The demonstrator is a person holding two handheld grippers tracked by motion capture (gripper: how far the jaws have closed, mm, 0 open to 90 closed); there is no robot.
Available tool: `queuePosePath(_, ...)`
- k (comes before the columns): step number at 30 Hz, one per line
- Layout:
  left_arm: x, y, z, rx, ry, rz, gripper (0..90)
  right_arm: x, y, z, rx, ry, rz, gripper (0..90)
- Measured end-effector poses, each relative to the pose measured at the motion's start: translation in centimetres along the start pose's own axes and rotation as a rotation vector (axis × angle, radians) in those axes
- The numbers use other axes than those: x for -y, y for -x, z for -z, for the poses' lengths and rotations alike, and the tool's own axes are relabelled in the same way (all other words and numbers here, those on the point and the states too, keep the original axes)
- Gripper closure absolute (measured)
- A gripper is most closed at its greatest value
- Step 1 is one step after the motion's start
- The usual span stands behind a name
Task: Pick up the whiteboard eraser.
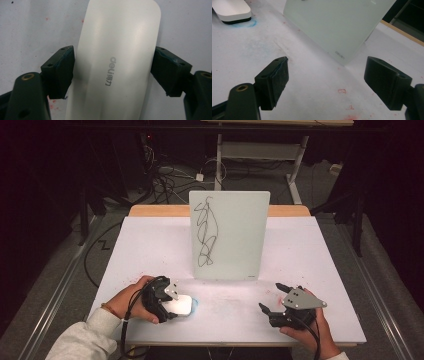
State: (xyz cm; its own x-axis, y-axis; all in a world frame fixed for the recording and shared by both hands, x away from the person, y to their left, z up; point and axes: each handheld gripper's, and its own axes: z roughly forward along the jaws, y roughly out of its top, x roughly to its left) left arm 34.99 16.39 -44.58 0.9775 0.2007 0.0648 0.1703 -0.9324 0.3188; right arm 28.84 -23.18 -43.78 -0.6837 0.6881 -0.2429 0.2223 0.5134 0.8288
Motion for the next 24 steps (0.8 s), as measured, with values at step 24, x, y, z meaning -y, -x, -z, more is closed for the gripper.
queuePosePath(24,3.1,0.2,2.5,-0.246,0.267,0.153,29.2,0.0,0.1,0.1,0.028,0.011,0.004,21.9)
